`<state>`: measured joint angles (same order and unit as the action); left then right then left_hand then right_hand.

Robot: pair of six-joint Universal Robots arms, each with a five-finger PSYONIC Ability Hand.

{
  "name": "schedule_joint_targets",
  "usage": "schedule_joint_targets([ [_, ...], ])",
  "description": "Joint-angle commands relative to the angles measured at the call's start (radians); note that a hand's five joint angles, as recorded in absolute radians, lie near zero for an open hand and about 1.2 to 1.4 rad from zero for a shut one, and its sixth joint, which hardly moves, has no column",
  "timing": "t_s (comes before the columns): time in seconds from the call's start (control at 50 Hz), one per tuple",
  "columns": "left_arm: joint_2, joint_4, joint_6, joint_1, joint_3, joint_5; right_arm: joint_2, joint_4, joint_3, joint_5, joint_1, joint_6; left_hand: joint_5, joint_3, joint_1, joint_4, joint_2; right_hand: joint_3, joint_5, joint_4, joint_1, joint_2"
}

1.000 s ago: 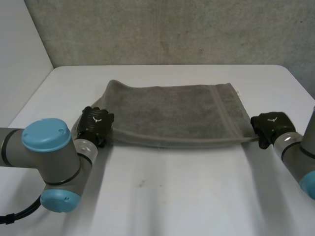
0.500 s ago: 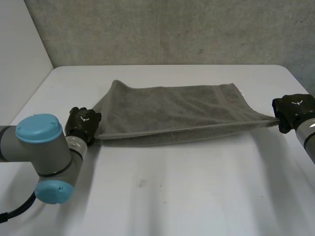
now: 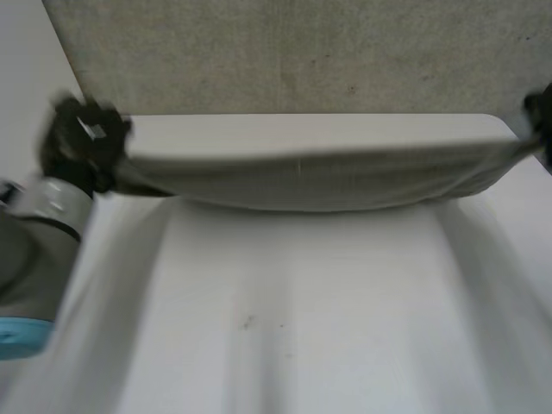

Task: Fold the towel.

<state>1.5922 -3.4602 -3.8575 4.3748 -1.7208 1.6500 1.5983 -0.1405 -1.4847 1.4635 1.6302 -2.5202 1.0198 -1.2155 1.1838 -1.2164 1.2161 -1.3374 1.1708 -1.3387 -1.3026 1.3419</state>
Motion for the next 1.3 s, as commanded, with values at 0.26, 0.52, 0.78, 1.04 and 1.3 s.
schedule_joint_targets([
  [0.26,-0.098,0.3,0.039,0.032,0.093,-0.084,-0.075,-0.389,0.216,-0.149,-0.102,0.09,0.202,-0.181,0.213,-0.18,0.18,-0.059,0.051,-0.058,-0.094,0.054],
  [0.52,0.359,0.297,0.049,0.042,0.401,-0.095,-0.438,-0.252,0.375,-0.054,0.012,0.123,0.202,-0.181,0.213,-0.18,0.18,-0.059,0.051,-0.058,-0.094,0.054],
  [0.78,0.316,0.302,0.49,0.042,1.0,-0.044,-0.39,0.107,0.856,0.123,0.082,-0.195,0.202,-0.181,0.213,-0.18,0.18,-0.059,0.051,-0.058,-0.094,0.054],
  [1.04,0.327,0.27,0.573,0.08,0.674,-0.065,-0.357,-0.042,0.58,0.015,0.096,-0.172,0.202,-0.181,0.213,-0.18,0.18,-0.059,0.051,-0.058,-0.094,0.054],
  [1.3,0.493,-0.103,0.346,0.08,0.248,-0.141,-0.559,0.18,0.175,-0.011,0.119,-0.026,0.202,-0.181,0.213,-0.18,0.18,-0.059,0.051,-0.058,-0.094,0.054],
])
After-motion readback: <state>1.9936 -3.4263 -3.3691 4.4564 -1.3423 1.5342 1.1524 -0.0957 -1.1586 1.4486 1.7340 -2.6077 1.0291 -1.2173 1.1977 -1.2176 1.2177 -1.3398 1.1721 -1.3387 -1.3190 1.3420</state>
